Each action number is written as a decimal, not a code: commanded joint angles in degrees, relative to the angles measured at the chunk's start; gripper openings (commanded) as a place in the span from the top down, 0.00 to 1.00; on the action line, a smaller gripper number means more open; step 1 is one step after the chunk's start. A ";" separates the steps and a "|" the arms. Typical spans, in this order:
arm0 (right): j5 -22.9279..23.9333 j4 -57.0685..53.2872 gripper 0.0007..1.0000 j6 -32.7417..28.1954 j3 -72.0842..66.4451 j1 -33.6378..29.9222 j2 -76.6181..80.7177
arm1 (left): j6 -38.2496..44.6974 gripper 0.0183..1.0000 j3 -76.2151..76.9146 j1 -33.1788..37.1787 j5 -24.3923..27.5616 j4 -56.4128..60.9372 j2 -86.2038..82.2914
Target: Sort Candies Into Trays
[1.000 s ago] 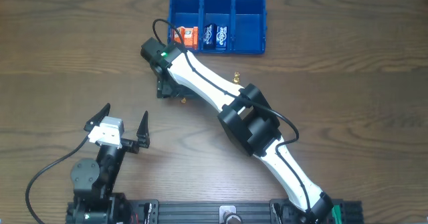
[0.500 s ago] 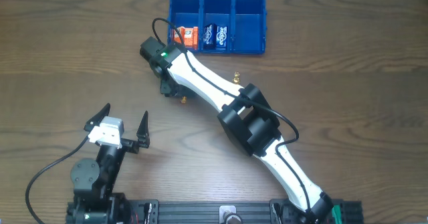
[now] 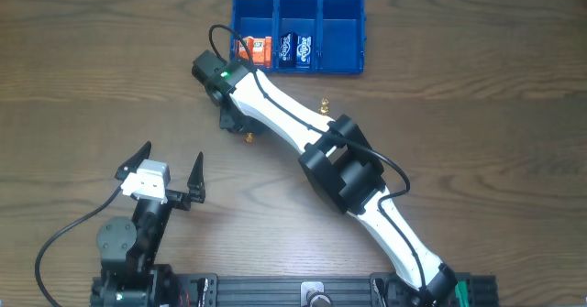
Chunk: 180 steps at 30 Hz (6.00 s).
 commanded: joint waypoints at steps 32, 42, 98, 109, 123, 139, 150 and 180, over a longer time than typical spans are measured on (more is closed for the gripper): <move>19.30 4.92 0.83 -20.52 0.11 -21.73 -21.75 | -0.48 0.00 -1.16 0.22 1.42 -1.84 -0.39; 19.30 6.58 0.83 -21.97 0.11 -23.58 -15.30 | -0.48 0.00 -1.16 0.22 1.42 -1.84 -0.39; 7.58 -16.98 0.00 -20.11 -3.80 -19.32 -23.85 | -0.48 0.00 -1.16 0.22 1.42 -1.84 -0.39; 0.17 -11.61 0.00 -19.08 -23.10 -16.06 -23.85 | -0.48 0.00 -1.16 0.22 1.42 -1.84 -0.39; -2.23 7.15 0.00 -19.34 -38.07 -16.22 -23.85 | -0.48 0.00 -1.16 0.22 1.42 -1.84 -0.39; -1.99 13.09 0.00 -19.74 -40.15 -17.27 -23.82 | -0.48 0.00 -1.16 0.24 1.42 -1.84 -0.39; -2.03 16.00 0.16 -19.50 -42.40 -17.53 -23.85 | -0.48 0.00 -1.16 0.22 1.42 -1.84 -0.39; 8.20 8.87 0.90 -19.80 -32.72 -17.77 -38.25 | -0.48 0.00 -1.16 0.24 1.42 -1.84 -0.39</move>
